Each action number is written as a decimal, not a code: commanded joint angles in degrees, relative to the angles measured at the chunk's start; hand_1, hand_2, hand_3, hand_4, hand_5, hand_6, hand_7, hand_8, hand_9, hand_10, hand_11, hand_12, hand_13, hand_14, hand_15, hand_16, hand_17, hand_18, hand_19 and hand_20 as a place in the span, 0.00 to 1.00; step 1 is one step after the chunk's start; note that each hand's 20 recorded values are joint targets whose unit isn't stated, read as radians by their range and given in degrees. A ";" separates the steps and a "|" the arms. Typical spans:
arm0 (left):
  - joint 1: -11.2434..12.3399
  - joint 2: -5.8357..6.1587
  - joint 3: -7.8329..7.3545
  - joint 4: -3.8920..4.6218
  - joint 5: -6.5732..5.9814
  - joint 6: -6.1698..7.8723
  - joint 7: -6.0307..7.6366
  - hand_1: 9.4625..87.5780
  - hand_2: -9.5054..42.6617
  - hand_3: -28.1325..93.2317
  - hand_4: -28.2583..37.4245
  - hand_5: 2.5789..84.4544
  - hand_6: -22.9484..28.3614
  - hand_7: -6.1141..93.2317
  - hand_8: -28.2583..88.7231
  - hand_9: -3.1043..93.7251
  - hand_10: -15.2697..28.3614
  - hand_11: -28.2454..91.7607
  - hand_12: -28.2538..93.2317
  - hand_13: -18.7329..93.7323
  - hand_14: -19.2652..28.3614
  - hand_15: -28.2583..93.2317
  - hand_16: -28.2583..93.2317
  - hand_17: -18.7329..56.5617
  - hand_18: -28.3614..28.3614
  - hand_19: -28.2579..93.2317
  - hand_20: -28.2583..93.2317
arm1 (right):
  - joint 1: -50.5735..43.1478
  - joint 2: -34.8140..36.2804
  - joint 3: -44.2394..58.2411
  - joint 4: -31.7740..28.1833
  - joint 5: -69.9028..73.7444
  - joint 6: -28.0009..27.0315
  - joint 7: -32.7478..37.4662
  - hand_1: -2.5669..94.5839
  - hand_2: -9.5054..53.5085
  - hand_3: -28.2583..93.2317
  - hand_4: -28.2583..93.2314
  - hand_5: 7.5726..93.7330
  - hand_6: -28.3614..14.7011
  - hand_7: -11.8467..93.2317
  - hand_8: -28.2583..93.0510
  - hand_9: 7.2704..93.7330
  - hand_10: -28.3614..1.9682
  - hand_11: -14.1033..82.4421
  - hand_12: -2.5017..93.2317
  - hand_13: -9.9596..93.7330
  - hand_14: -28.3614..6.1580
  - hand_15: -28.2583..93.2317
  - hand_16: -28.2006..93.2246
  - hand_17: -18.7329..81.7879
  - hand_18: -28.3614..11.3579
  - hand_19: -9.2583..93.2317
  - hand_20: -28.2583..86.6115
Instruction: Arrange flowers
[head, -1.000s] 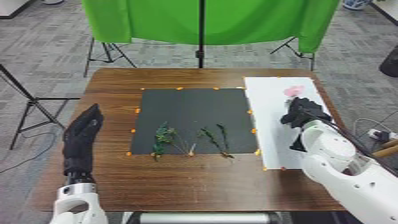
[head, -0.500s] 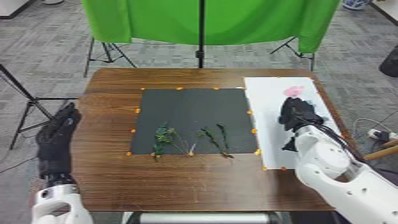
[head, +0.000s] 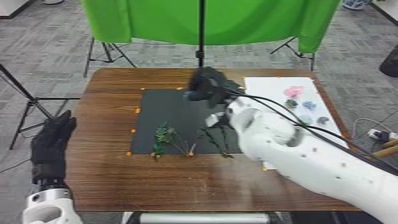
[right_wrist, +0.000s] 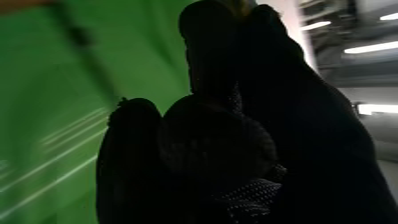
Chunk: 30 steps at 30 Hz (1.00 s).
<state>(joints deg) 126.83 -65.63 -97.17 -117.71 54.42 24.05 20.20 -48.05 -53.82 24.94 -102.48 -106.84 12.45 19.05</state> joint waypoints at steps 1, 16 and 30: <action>-0.30 0.07 1.38 0.34 -0.35 -0.43 -1.97 0.14 0.67 0.71 0.00 0.57 0.57 0.15 0.19 0.46 0.67 0.38 0.32 0.42 0.73 0.39 0.22 0.34 0.71 0.31 0.40 | 4.02 -12.98 -8.66 5.11 -0.39 -3.01 -1.25 0.76 0.00 0.55 0.17 0.87 0.60 0.27 0.36 0.99 0.60 0.31 0.40 1.00 0.79 0.73 0.48 0.89 0.48 1.00 0.76; -1.26 0.19 3.21 0.26 0.02 -1.01 -0.58 0.14 0.66 0.73 0.00 0.60 0.63 0.13 0.20 0.46 0.75 0.41 0.32 0.40 0.77 0.44 0.20 0.32 0.71 0.34 0.39 | 7.78 -20.28 -13.86 17.94 -4.47 -5.92 -1.49 0.77 0.00 0.50 0.20 0.83 0.62 0.29 0.34 0.97 0.64 0.33 0.41 1.00 0.80 0.71 0.50 0.88 0.47 1.00 0.76; -0.76 -0.30 2.98 0.24 0.13 -2.11 -0.34 0.14 0.57 0.74 0.00 0.56 0.58 0.14 0.20 0.46 0.71 0.38 0.33 0.41 0.75 0.40 0.21 0.33 0.70 0.32 0.39 | 7.42 -19.67 -16.57 18.97 -8.68 -8.05 -1.44 0.66 0.00 0.57 0.17 0.78 0.70 0.26 0.29 0.94 0.61 0.28 0.46 1.00 0.80 0.71 0.50 0.88 0.47 1.00 0.76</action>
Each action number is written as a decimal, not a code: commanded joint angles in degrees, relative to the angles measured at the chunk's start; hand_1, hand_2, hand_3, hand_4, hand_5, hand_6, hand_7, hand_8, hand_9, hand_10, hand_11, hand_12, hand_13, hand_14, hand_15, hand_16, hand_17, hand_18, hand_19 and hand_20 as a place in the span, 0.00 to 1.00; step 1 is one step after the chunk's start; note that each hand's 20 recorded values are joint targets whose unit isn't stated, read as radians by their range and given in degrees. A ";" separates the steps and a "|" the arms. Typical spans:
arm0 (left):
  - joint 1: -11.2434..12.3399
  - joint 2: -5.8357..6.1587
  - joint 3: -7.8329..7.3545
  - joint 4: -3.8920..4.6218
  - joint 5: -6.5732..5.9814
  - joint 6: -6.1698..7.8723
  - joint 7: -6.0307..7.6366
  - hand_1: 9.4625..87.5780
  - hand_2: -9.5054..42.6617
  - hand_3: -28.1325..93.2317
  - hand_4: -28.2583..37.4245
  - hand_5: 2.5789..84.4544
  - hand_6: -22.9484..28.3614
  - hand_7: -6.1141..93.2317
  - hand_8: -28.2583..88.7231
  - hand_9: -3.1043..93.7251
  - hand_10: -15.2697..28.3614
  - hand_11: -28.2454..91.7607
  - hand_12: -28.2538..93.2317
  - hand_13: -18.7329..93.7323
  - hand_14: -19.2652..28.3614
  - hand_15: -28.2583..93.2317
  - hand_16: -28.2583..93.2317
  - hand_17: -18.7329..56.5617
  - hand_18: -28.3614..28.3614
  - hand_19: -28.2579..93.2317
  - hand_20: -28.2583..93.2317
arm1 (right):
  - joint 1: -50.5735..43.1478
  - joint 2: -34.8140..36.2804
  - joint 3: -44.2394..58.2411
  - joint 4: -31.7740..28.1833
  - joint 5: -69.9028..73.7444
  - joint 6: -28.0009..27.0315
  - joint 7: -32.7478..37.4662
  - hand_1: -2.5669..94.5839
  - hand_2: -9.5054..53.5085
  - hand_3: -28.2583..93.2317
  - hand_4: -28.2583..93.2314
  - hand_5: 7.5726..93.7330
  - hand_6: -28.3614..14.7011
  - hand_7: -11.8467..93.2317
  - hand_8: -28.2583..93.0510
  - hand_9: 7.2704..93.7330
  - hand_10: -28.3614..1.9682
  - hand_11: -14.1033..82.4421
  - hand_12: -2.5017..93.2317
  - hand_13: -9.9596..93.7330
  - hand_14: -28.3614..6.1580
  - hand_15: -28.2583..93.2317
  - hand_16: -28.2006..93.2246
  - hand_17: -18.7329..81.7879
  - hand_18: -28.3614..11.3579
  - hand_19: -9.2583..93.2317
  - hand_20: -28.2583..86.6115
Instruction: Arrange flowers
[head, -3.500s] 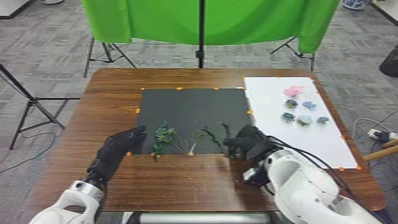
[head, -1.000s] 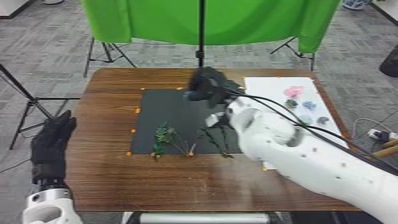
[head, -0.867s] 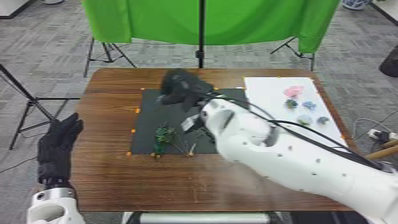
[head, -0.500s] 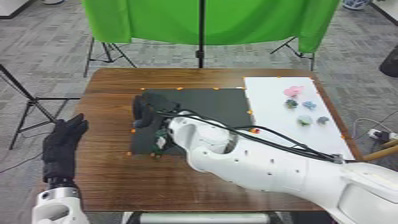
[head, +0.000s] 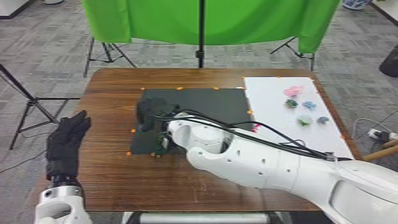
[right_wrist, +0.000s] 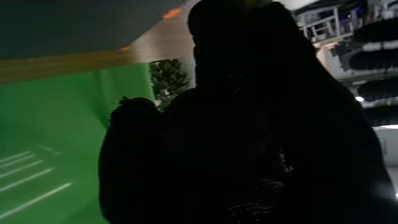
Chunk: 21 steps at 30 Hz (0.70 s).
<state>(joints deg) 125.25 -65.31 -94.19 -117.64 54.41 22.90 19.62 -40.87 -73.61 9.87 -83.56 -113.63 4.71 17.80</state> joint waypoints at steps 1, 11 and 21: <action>0.77 -0.67 0.01 0.15 0.24 -0.91 0.22 0.14 0.57 0.74 0.00 0.56 0.58 0.14 0.20 0.46 0.71 0.38 0.33 0.41 0.75 0.40 0.21 0.33 0.70 0.32 0.39 | 0.23 0.11 -1.66 0.13 -2.33 -0.58 -0.34 0.66 0.00 0.57 0.18 0.78 0.71 0.26 0.28 0.94 0.61 0.29 0.46 1.00 0.80 0.71 0.50 0.88 0.47 1.00 0.76; 0.99 -0.77 -0.26 0.20 1.84 -1.44 0.21 0.13 0.55 0.74 0.00 0.54 0.54 0.16 0.19 0.46 0.66 0.36 0.33 0.43 0.73 0.37 0.22 0.33 0.70 0.32 0.39 | 0.66 1.22 -2.56 0.10 -3.79 -0.89 -0.49 0.56 0.00 0.72 0.10 0.73 0.74 0.26 0.23 0.94 0.60 0.29 0.45 1.00 0.80 0.71 0.50 0.87 0.47 1.00 0.75; 2.21 -1.01 -0.61 -0.23 2.97 -1.57 -0.62 0.12 0.53 0.75 0.00 0.54 0.55 0.15 0.19 0.46 0.67 0.37 0.34 0.43 0.75 0.39 0.23 0.33 0.71 0.31 0.39 | 0.29 6.22 2.94 -5.69 -6.42 7.06 2.22 0.55 0.00 0.70 0.10 0.65 0.71 0.26 0.14 0.89 0.58 0.33 0.40 1.00 0.79 0.70 0.51 0.87 0.46 1.00 0.75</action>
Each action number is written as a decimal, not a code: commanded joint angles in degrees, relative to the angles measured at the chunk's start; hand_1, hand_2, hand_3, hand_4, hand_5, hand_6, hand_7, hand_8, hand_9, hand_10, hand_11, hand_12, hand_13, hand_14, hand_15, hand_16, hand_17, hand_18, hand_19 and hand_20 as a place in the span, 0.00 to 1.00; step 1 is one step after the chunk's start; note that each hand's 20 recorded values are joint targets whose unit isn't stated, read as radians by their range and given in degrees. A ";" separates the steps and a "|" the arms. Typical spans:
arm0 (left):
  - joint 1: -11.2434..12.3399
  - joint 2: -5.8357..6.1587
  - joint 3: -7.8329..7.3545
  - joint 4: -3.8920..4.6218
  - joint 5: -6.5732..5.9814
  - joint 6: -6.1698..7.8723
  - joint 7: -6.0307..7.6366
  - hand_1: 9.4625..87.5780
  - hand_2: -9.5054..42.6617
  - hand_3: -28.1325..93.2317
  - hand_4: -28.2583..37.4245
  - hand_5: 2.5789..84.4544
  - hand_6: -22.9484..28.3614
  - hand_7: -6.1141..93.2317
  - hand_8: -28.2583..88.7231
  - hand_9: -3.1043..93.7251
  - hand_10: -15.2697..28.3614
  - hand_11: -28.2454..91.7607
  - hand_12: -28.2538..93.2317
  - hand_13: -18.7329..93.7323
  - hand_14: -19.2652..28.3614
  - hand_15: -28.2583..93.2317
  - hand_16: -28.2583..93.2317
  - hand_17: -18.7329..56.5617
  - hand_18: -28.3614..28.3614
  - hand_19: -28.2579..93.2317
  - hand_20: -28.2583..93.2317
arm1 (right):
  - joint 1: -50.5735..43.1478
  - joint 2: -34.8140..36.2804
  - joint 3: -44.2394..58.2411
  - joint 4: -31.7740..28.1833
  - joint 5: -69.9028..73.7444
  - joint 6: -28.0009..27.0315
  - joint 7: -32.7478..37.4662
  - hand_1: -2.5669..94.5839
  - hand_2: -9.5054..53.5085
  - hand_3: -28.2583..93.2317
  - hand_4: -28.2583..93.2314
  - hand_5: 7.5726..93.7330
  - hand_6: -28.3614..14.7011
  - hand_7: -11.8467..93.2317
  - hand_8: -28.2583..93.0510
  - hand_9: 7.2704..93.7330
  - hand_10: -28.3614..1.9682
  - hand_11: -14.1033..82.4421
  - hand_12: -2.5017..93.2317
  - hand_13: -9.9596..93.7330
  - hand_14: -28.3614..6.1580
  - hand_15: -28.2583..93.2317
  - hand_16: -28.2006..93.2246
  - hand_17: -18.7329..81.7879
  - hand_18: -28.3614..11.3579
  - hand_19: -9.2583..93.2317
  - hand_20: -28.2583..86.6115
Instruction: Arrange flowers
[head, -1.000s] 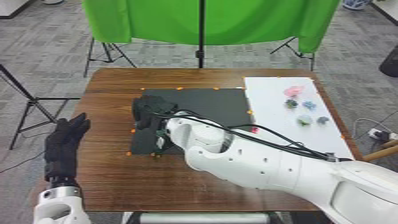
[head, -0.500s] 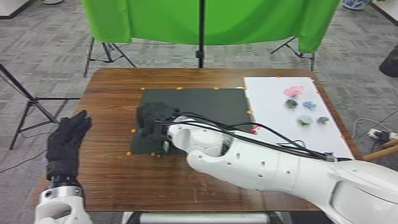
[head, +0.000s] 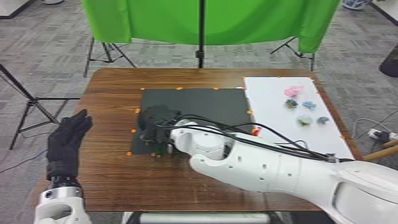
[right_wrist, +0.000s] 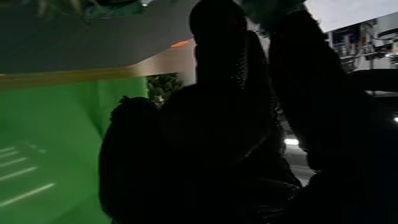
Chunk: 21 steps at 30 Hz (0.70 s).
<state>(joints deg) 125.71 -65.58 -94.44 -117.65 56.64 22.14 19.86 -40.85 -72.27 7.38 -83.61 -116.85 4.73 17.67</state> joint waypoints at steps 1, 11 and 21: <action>1.86 -0.75 -0.39 -0.23 0.68 -0.92 -0.76 0.12 0.53 0.75 0.00 0.54 0.55 0.15 0.20 0.46 0.67 0.37 0.34 0.43 0.75 0.39 0.23 0.33 0.71 0.31 0.39 | 0.24 6.58 6.75 -7.71 -2.85 8.00 3.18 0.56 0.00 0.70 0.10 0.64 0.71 0.26 0.15 0.88 0.58 0.34 0.40 1.00 0.79 0.69 0.51 0.87 0.46 1.00 0.75; 3.07 -1.15 -1.58 -0.87 1.24 -1.02 -1.64 0.13 0.51 0.74 0.00 0.54 0.54 0.16 0.19 0.46 0.65 0.37 0.33 0.44 0.73 0.39 0.23 0.33 0.71 0.31 0.39 | -18.96 31.61 37.51 -27.75 -2.93 6.51 10.67 0.52 0.00 0.73 0.09 0.69 0.68 0.25 0.15 0.84 0.54 0.37 0.34 0.98 0.75 0.69 0.53 0.84 0.43 1.00 0.75; 2.98 -1.39 -1.88 -0.85 1.16 -1.22 -2.41 0.13 0.49 0.75 0.00 0.54 0.53 0.17 0.19 0.46 0.65 0.37 0.33 0.44 0.73 0.38 0.23 0.33 0.71 0.31 0.39 | -41.53 38.63 60.98 -25.87 -1.46 -10.27 21.56 0.44 0.00 0.72 0.12 0.66 0.65 0.22 0.16 0.79 0.40 0.35 0.28 0.96 0.70 0.69 0.52 0.81 0.42 1.00 0.75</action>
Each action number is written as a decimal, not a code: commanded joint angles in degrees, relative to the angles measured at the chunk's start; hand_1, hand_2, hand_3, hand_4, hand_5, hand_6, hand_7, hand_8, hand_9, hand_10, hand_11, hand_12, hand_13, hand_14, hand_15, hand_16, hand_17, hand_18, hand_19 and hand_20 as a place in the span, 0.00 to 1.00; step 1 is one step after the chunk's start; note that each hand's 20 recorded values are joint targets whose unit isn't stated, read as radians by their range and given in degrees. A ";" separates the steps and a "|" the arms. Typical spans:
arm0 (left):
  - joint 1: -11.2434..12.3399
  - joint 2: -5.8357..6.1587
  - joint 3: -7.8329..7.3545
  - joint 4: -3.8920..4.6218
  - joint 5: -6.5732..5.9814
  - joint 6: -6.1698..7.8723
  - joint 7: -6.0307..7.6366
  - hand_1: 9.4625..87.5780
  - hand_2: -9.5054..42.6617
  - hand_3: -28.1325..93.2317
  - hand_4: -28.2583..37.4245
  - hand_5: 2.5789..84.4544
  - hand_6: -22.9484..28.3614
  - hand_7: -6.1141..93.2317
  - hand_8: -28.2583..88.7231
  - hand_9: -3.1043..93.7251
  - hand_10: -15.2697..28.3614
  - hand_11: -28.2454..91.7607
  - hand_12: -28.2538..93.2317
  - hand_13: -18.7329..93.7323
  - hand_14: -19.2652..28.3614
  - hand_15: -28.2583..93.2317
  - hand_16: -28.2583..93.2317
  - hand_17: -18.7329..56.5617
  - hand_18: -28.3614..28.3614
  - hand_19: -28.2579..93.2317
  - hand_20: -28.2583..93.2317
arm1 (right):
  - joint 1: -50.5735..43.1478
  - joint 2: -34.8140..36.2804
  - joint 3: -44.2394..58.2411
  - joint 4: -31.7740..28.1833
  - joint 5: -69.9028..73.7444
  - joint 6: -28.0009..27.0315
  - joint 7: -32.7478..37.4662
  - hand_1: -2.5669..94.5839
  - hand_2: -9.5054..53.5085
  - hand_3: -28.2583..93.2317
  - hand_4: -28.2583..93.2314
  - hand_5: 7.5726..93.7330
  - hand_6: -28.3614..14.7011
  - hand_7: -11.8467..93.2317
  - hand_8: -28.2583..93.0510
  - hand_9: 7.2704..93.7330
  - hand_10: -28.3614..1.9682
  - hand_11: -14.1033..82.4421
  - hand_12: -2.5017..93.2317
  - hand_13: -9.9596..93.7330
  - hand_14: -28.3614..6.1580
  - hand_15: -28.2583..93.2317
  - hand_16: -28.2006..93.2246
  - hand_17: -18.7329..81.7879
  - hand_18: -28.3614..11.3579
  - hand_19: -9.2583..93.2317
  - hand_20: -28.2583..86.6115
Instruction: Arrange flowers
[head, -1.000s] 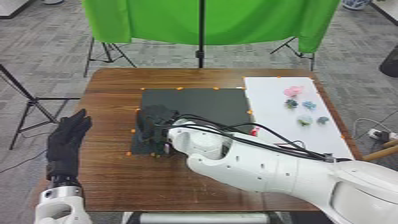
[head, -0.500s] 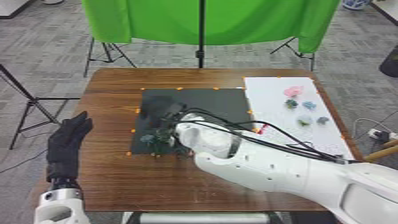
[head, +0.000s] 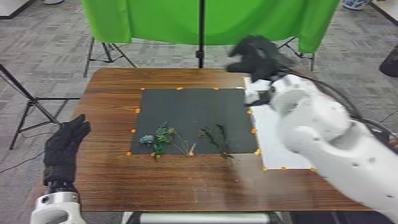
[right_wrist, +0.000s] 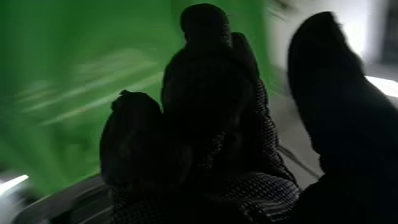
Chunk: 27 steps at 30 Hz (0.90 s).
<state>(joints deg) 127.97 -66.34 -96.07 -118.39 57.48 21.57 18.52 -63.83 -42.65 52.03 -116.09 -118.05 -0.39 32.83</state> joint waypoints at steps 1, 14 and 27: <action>0.59 -0.62 -0.23 -0.08 0.38 -0.82 -1.14 0.13 0.49 0.75 0.00 0.54 0.53 0.17 0.19 0.47 0.65 0.37 0.33 0.44 0.73 0.38 0.23 0.33 0.71 0.31 0.39 | -17.99 8.71 15.61 8.05 -0.45 -5.81 7.42 0.44 0.00 0.72 0.12 0.65 0.65 0.21 0.16 0.79 0.39 0.35 0.28 0.96 0.70 0.69 0.52 0.81 0.42 1.00 0.75; 0.71 -1.03 -0.16 -0.28 0.66 -1.13 -1.60 0.14 0.47 0.75 0.00 0.54 0.53 0.17 0.19 0.47 0.65 0.37 0.33 0.45 0.73 0.39 0.23 0.33 0.71 0.32 0.40 | -22.83 6.78 14.98 13.48 0.88 -0.36 8.17 0.41 0.00 0.71 0.12 0.62 0.65 0.21 0.17 0.82 0.40 0.38 0.29 0.97 0.71 0.69 0.51 0.82 0.42 1.00 0.74; 1.43 -1.59 -0.12 -0.68 0.36 -0.88 -1.79 0.15 0.45 0.76 0.00 0.54 0.53 0.17 0.19 0.47 0.65 0.38 0.33 0.45 0.73 0.39 0.23 0.33 0.71 0.32 0.40 | -23.99 6.15 11.18 15.31 -1.19 5.58 6.32 0.55 0.00 0.71 0.10 0.71 0.66 0.24 0.20 0.92 0.51 0.38 0.31 1.00 0.76 0.69 0.51 0.87 0.48 1.00 0.74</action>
<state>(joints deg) 128.01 -67.06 -96.28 -118.57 57.77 20.92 17.15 -87.50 -36.38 65.66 -102.21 -116.95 3.24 40.72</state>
